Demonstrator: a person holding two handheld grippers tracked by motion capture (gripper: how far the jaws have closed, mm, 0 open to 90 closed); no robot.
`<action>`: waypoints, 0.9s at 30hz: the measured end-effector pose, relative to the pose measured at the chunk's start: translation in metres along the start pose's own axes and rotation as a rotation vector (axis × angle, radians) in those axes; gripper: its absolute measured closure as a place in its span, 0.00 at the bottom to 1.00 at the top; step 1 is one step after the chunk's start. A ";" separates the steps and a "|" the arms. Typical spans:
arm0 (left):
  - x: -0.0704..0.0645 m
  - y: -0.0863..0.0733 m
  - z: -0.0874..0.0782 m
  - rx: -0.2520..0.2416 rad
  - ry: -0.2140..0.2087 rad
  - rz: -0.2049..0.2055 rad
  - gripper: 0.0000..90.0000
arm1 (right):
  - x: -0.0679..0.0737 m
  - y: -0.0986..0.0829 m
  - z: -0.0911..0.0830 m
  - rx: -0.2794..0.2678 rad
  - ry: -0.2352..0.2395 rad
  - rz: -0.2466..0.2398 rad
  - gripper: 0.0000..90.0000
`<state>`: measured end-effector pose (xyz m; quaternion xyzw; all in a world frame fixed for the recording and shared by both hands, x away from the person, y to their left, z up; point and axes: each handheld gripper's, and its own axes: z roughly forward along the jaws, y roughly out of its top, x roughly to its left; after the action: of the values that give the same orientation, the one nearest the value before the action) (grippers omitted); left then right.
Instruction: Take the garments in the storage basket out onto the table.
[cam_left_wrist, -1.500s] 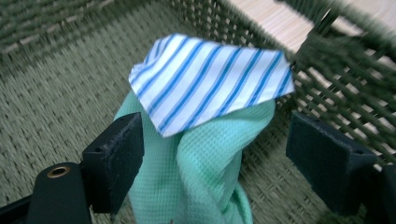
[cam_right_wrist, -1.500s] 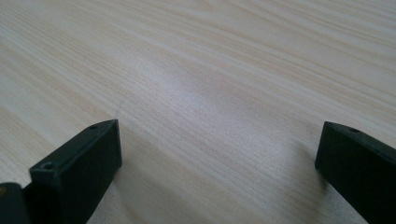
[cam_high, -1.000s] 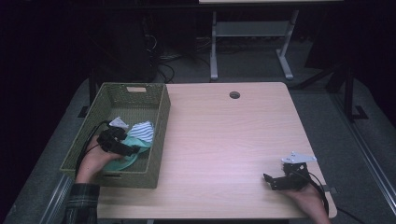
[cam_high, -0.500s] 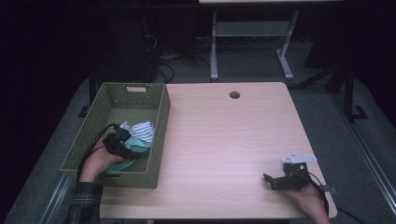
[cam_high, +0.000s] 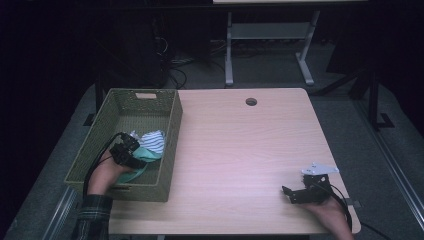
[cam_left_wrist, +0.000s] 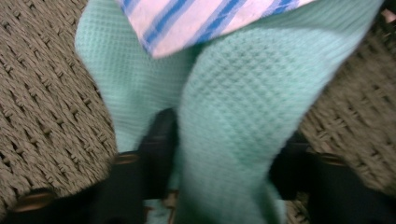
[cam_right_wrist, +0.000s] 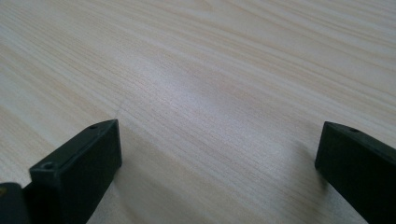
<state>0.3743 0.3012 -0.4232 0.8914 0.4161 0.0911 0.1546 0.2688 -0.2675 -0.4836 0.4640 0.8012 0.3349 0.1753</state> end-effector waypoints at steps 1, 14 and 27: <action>0.000 0.000 0.000 -0.003 -0.010 -0.006 0.73 | 0.000 0.000 0.000 0.000 0.000 0.000 0.00; 0.008 -0.002 -0.013 -0.076 -0.089 -0.103 0.89 | 0.000 0.000 0.000 -0.001 -0.002 0.000 0.00; 0.016 -0.006 -0.034 -0.232 -0.155 -0.153 0.92 | 0.000 0.000 0.000 -0.001 -0.003 0.003 0.00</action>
<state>0.3699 0.3239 -0.3927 0.8377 0.4561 0.0574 0.2949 0.2690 -0.2677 -0.4836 0.4655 0.8001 0.3348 0.1764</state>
